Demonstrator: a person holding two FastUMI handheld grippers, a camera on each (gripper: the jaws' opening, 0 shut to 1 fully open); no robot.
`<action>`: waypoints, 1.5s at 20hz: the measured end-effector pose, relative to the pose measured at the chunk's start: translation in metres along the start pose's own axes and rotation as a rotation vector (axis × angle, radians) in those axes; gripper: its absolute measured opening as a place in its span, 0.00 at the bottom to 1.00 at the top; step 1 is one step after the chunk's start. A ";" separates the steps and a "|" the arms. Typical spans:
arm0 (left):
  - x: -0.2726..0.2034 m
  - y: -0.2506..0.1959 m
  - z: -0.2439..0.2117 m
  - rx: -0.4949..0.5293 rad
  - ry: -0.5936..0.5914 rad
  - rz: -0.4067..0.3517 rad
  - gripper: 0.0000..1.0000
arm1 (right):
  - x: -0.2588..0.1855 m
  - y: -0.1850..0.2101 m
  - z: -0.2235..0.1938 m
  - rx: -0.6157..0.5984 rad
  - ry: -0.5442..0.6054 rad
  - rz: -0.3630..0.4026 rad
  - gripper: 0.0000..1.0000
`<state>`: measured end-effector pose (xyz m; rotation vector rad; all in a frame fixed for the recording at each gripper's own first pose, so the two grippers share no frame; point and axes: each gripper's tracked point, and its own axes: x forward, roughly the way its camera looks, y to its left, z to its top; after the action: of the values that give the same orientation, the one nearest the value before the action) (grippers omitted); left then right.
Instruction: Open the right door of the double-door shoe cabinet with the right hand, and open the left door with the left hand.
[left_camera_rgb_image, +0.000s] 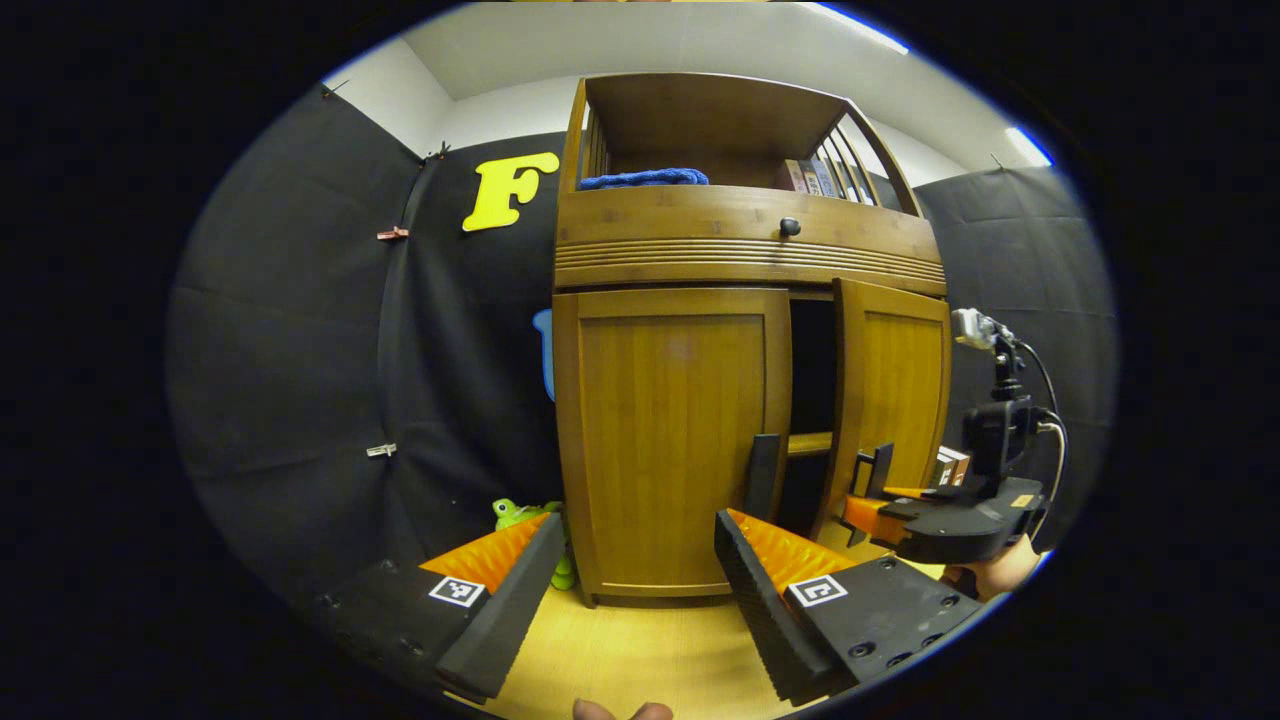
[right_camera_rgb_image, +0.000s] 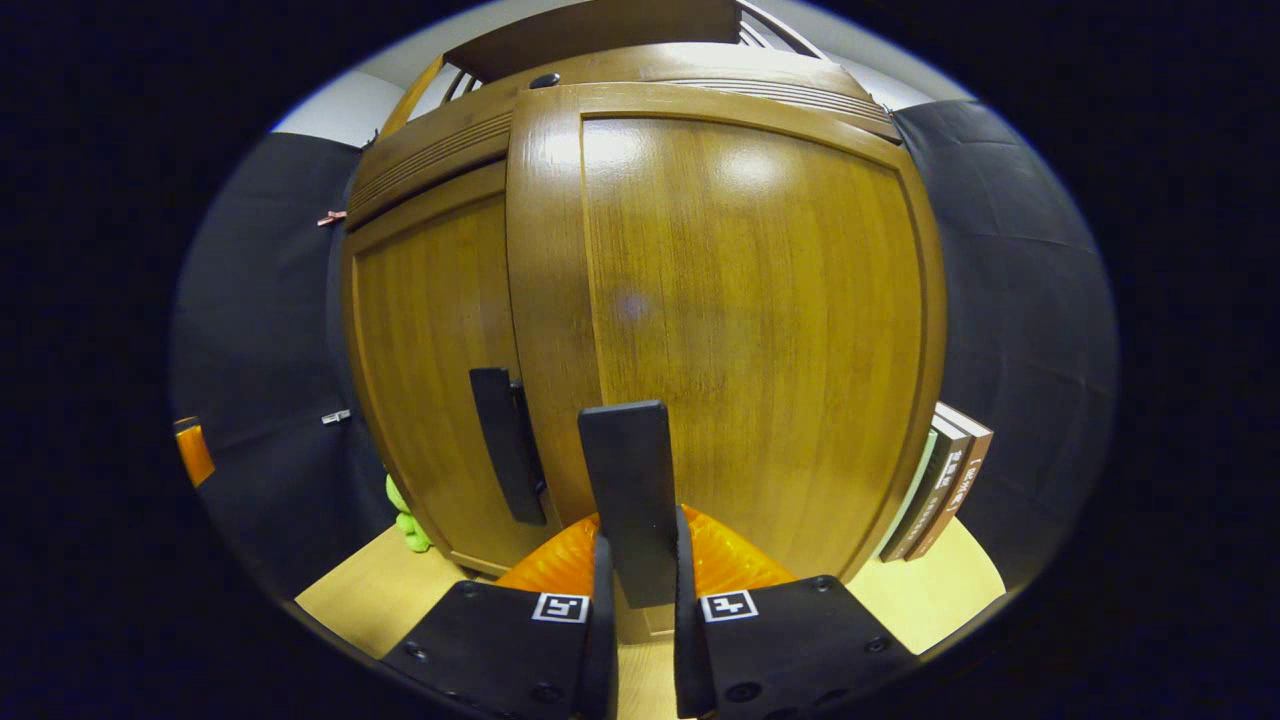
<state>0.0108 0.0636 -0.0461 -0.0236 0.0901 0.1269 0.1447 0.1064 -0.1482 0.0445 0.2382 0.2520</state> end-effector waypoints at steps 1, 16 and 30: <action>0.000 -0.003 0.000 -0.001 0.001 -0.007 0.94 | -0.010 -0.005 -0.001 -0.003 0.000 0.000 0.26; -0.001 -0.070 0.004 0.008 -0.006 -0.129 0.94 | -0.120 -0.093 -0.008 0.020 -0.013 -0.112 0.25; 0.031 -0.113 0.000 0.019 0.006 -0.152 0.95 | -0.166 -0.219 0.009 0.060 -0.006 -0.179 0.14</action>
<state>0.0561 -0.0442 -0.0465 -0.0119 0.0952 -0.0258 0.0438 -0.1470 -0.1177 0.0827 0.2418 0.0669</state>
